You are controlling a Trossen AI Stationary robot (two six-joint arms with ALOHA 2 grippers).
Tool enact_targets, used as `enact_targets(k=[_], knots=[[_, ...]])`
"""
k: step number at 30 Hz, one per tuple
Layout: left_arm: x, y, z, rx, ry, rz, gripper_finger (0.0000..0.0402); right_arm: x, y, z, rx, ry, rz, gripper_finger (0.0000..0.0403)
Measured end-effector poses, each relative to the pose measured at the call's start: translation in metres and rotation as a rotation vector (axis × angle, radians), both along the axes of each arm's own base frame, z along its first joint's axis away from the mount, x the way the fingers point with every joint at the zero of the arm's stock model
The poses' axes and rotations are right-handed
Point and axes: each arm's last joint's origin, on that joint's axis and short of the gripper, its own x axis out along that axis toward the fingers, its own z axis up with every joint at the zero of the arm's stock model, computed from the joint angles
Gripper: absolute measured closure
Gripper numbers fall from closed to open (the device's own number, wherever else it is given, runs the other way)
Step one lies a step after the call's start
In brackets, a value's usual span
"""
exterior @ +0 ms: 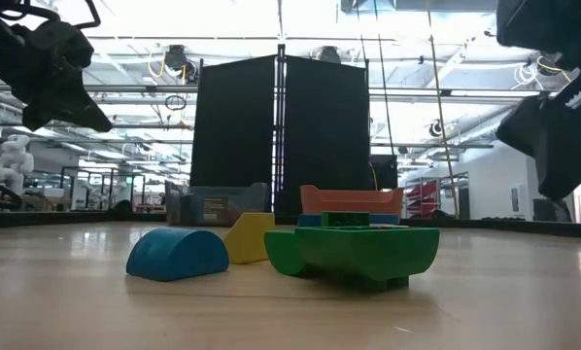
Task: Sort blocks by size
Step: Put the small blue block into the black bin
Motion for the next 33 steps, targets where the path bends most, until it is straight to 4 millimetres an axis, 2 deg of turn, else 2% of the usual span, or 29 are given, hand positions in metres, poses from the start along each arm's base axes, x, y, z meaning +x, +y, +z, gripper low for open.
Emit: enact_targets(k=[7, 18, 26, 33], knots=[[0.0, 0.0, 0.0, 0.0, 0.0, 0.0, 0.0401, -0.0051, -0.0001, -0.0035, -0.003, 0.064, -0.02, 0.0045], [0.0, 0.0, 0.0, 0.0, 0.0, 0.001, 0.0401, -0.0066, 0.0021, -0.0034, -0.046, 0.036, 0.043, 0.0045], [0.0, 0.0, 0.0, 0.0, 0.0, 0.001, 0.0401, -0.0057, 0.0009, -0.0032, -0.063, 0.02, -0.007, 0.0046], [0.0, 0.0, 0.0, -0.001, -0.001, 0.001, 0.0401, -0.0031, 0.0028, -0.0005, -0.092, -0.044, 0.062, 0.0046]])
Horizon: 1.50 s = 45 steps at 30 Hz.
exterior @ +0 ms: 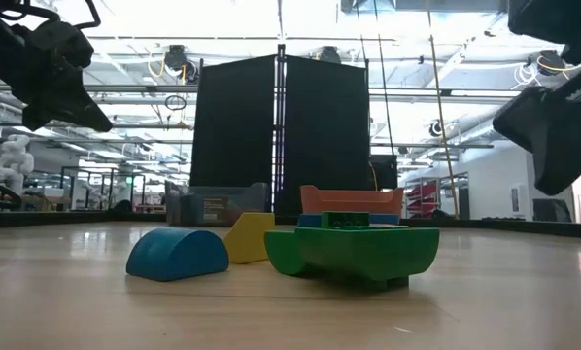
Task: Sort blocks by size
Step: Put the small blue block into the black bin
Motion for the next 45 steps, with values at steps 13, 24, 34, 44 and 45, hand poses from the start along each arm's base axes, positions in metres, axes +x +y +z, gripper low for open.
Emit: enact_targets(k=[13, 24, 34, 44, 45], knots=[[0.0, 0.0, 0.0, -0.017, -0.007, 0.013, 0.0401, 0.003, 0.003, -0.021, -0.007, 0.09, -0.046, 0.0046], [0.0, 0.0, 0.0, -0.02, -0.009, 0.015, 0.0401, 0.01, 0.015, -0.043, -0.036, 0.167, -0.116, 0.0046], [0.0, 0.0, 0.0, -0.039, -0.019, 0.029, 0.0401, 0.012, 0.016, -0.05, -0.097, 0.23, -0.138, 0.0084], [0.0, 0.0, 0.0, -0.041, -0.017, 0.026, 0.0401, 0.01, 0.013, -0.052, -0.129, 0.254, -0.154, 0.0214], [0.0, 0.0, 0.0, -0.041, -0.017, 0.026, 0.0401, 0.009, 0.013, -0.052, -0.127, 0.255, -0.158, 0.023]])
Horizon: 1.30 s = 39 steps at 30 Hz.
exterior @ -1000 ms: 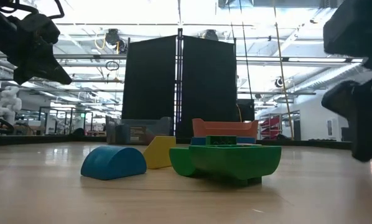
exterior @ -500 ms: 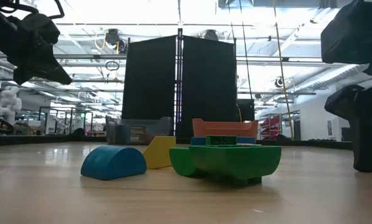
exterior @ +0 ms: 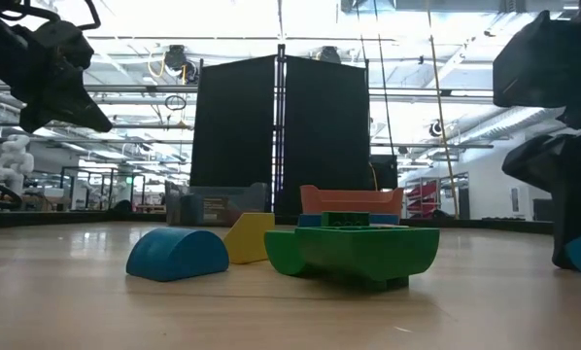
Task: Sort blocks by size
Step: Put the small blue block into the black bin
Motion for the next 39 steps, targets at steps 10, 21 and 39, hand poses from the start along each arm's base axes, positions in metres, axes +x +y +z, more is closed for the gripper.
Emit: enact_targets(k=[10, 21, 39], knots=[[0.0, 0.0, 0.0, -0.002, 0.002, -0.003, 0.0401, 0.009, 0.0, 0.008, 0.007, 0.003, -0.056, 0.0247], [0.0, 0.0, 0.0, 0.003, 0.007, -0.005, 0.0401, 0.106, -0.064, 0.098, -0.23, -0.254, 0.03, 0.0247], [-0.005, 0.002, -0.005, 0.053, 0.07, 0.013, 0.0401, 0.225, -0.332, 0.138, -0.201, -0.638, -0.495, 0.0247]])
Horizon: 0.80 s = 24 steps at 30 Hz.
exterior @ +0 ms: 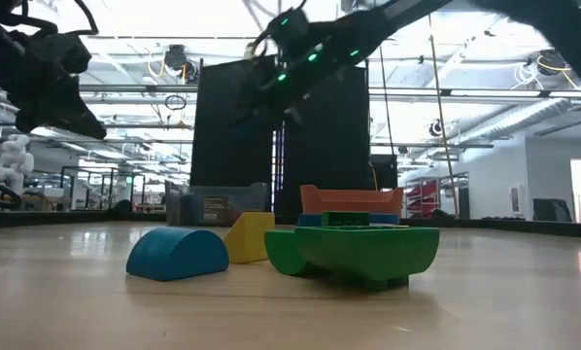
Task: Sort blocks by size
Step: Put the small blue block into the black bin, then put the small green game piece into the black bin
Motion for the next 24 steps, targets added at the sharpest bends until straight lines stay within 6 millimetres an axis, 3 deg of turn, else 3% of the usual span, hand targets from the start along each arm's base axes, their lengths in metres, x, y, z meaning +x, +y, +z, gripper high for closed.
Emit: enact_targets(k=[5, 8, 12, 17, 20, 24], knots=[[0.0, 0.0, -0.001, 0.005, 0.014, 0.0, 0.0401, 0.035, -0.026, -0.015, 0.079, 0.071, 0.028, 0.0242], [0.0, 0.0, -0.001, 0.01, 0.021, -0.003, 0.0401, 0.047, -0.035, -0.019, 0.091, 0.136, 0.025, 0.0189], [0.0, 0.0, -0.001, 0.02, 0.025, -0.012, 0.0401, 0.051, -0.047, -0.01, 0.076, 0.177, 0.026, 0.0117], [-0.001, 0.0, -0.002, 0.023, 0.033, -0.015, 0.0401, 0.041, -0.057, 0.008, 0.092, 0.206, 0.085, 0.0104], [-0.002, 0.0, -0.003, 0.017, 0.052, -0.026, 0.0401, 0.024, -0.041, 0.037, 0.178, 0.223, 0.331, 0.012], [-0.002, 0.0, -0.003, 0.012, 0.063, -0.036, 0.0402, -0.011, 0.021, 0.075, 0.318, 0.368, 0.667, 0.0138]])
